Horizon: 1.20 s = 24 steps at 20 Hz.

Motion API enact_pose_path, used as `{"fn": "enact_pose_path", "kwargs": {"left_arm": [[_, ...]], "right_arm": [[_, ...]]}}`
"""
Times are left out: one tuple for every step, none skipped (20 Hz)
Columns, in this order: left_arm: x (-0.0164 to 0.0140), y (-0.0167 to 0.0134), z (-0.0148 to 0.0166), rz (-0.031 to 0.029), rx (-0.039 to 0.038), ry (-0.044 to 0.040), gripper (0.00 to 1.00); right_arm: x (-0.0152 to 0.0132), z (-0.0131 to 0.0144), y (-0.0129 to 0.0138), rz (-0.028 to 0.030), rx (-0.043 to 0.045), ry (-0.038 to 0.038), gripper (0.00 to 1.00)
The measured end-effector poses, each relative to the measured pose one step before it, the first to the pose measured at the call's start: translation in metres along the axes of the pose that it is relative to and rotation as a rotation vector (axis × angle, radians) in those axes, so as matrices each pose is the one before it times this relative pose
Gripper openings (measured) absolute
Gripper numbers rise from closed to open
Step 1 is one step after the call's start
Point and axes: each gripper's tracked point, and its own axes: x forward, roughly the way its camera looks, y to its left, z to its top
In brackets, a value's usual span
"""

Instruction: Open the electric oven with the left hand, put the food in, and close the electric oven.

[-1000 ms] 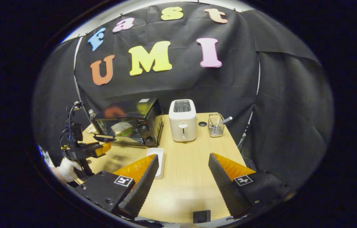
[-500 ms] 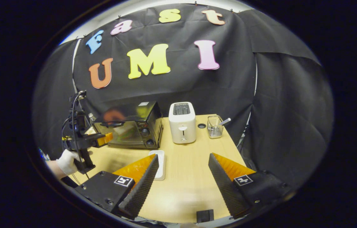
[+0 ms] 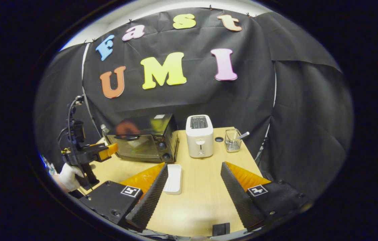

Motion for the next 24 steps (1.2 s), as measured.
{"fn": "enact_pose_path", "kwargs": {"left_arm": [[-0.01518, -0.00094, 0.01185, -0.00012, 0.00822, -0.02902, 0.93], [-0.01525, -0.0001, 0.01484, -0.00235, 0.00943, -0.0273, 0.93], [-0.01432, 0.00101, 0.01437, -0.00074, 0.01381, -0.03018, 0.93], [-0.01376, 0.00081, 0.01848, 0.00429, 0.01307, -0.0362, 0.93], [-0.01388, 0.00042, 0.02126, 0.00289, 0.01122, -0.03911, 0.92], [-0.01375, 0.00125, 0.02177, 0.00535, 0.00694, -0.04289, 0.92], [-0.01176, 0.00201, 0.02016, 0.00914, 0.0037, -0.04323, 0.92], [-0.0112, 0.00165, 0.02044, 0.00628, 0.00172, -0.03018, 0.92], [-0.01159, 0.00118, 0.01402, 0.00548, -0.00298, -0.01877, 0.92], [-0.00993, 0.00063, 0.01076, 0.00835, -0.00931, -0.01104, 0.92], [-0.00835, -0.00243, 0.00971, -0.00388, -0.01526, -0.00827, 0.92], [-0.00944, -0.0022, 0.01079, -0.00314, -0.01438, -0.01442, 0.93], [-0.00836, -0.00133, 0.01156, -0.00019, -0.01098, -0.01661, 0.92], [-0.00665, -0.00062, 0.00635, -0.00335, 0.00006, -0.00896, 0.92], [-0.0046, -0.00014, 0.00572, -0.00089, 0.00494, -0.00836, 0.92], [-0.00378, -0.00126, 0.00351, -0.00415, 0.00548, -0.00124, 0.92], [-0.00393, -0.00077, 0.00158, -0.00143, 0.00416, -0.00082, 0.92], [-0.0006, -0.00033, 0.00392, 0.00017, 0.00336, -0.00944, 0.92], [-0.00097, 0.00136, 0.00127, 0.00264, 0.0011, 0.00133, 0.92], [-0.00046, -0.0012, 0.00005, -0.00439, -0.00338, -0.00077, 0.92], [-0.00006, -0.00048, 0.00081, -0.00171, -0.0043, -0.00086, 0.92], [-0.00083, -0.00043, 0.00165, -0.00386, -0.00495, -0.0016, 0.92], [-0.00068, 0.00063, 0.00124, -0.00125, 0.00048, -0.00136, 0.92], [-0.0007, 0.00237, 0.00069, 0.00146, 0.00235, -0.0012, 0.92]], "right_arm": [[-0.00205, 0.00711, 0.00364, 0.01217, -0.00725, -0.01498, 1.0], [-0.0022, 0.00985, 0.00261, 0.00683, -0.00957, -0.0187, 1.0], [-0.00263, 0.01135, 0.00035, 0.00511, -0.01077, -0.02298, 0.91], [-0.00221, 0.01259, 0.00108, 0.00197, -0.00758, -0.02617, 1.0], [-0.00256, 0.01392, 0.00282, 0.00401, -0.0045, -0.02742, 0.91], [-0.00274, 0.01367, 0.00351, 0.00523, -0.00246, -0.02607, 0.91], [-0.00339, 0.01364, 0.00216, 0.00243, -0.00211, -0.03098, 0.91], [-0.00211, 0.01464, 0.00378, 0.00438, -0.00281, -0.03049, 0.91], [-0.00261, 0.01073, 0.00338, 0.00186, -0.00461, -0.02422, 0.9], [-0.00094, 0.0132, 0.00375, 0.00302, -0.00416, -0.02434, 1.0], [-0.00242, 0.01225, 0.0052, 0.00831, -0.00237, -0.02451, 1.0], [-0.00283, 0.01344, 0.00603, 0.0097, -0.00481, -0.02732, 1.0], [-0.00297, 0.01241, 0.00176, -0.00331, -0.01081, -0.02546, 1.0], [-0.00229, 0.01283, 0.00112, -0.00811, -0.0099, -0.02609, 1.0], [-0.00095, 0.01132, 0.00365, -0.00245, -0.01138, -0.03127, 1.0], [-0.00191, 0.00819, 0.00356, 0.00016, -0.00819, -0.02438, 1.0], [-0.00253, 0.00675, 0.00323, -0.00058, -0.009, -0.01855, 0.9], [-0.00097, 0.00446, 0.00309, -0.00271, -0.00792, -0.00984, 0.9], [-0.00178, 0.00276, 0.0018, -0.00249, -0.00351, -0.00654, 1.0], [-0.00027, 0.00329, 0.00069, -0.00894, 0.00206, -0.0049, 1.0], [-0.0003, 0.00098, -0.00137, -0.00466, 0.00237, 0.00141, 0.9], [-0.00079, 0.00169, 0.00198, -0.00148, 0.00735, 0.00211, 0.9], [-0.00011, 0.00002, -0.0008, -0.00138, 0.00769, -0.00163, 1.0], [0.0, -0.00006, -0.00026, -0.00351, 0.00817, 0.00297, 1.0]]}}
